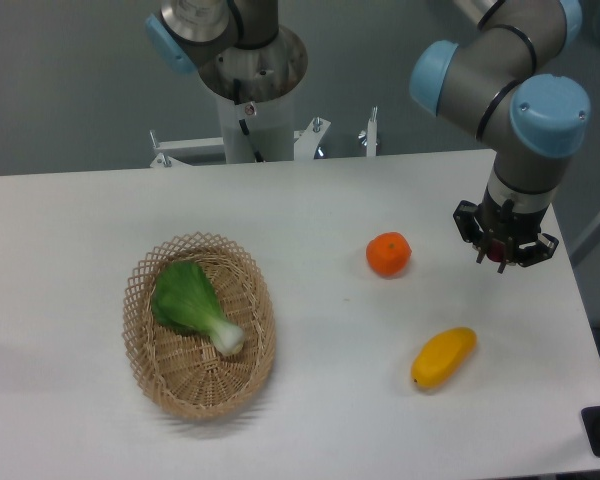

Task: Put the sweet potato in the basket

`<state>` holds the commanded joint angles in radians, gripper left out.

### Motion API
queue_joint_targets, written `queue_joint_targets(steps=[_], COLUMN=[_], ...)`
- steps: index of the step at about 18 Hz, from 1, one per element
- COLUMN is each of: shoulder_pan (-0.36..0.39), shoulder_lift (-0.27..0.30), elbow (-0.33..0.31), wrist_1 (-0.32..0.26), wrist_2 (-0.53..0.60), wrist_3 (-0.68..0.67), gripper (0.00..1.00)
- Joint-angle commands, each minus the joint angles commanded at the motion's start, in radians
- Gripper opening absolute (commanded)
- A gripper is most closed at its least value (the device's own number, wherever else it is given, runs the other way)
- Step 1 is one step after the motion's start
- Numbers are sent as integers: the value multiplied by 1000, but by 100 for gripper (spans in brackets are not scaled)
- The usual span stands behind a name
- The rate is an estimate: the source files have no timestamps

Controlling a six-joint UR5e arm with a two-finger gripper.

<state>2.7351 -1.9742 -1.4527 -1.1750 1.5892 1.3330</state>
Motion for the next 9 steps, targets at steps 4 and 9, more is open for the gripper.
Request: queue_joint_targets(steps=[4, 9], shoulder_pan=[-2, -5], shoulder_lift=[2, 2], elbow=[-2, -5], wrist_1=[0, -2], wrist_2=[-3, -14], wrist_3=[0, 0], gripper=[7, 7])
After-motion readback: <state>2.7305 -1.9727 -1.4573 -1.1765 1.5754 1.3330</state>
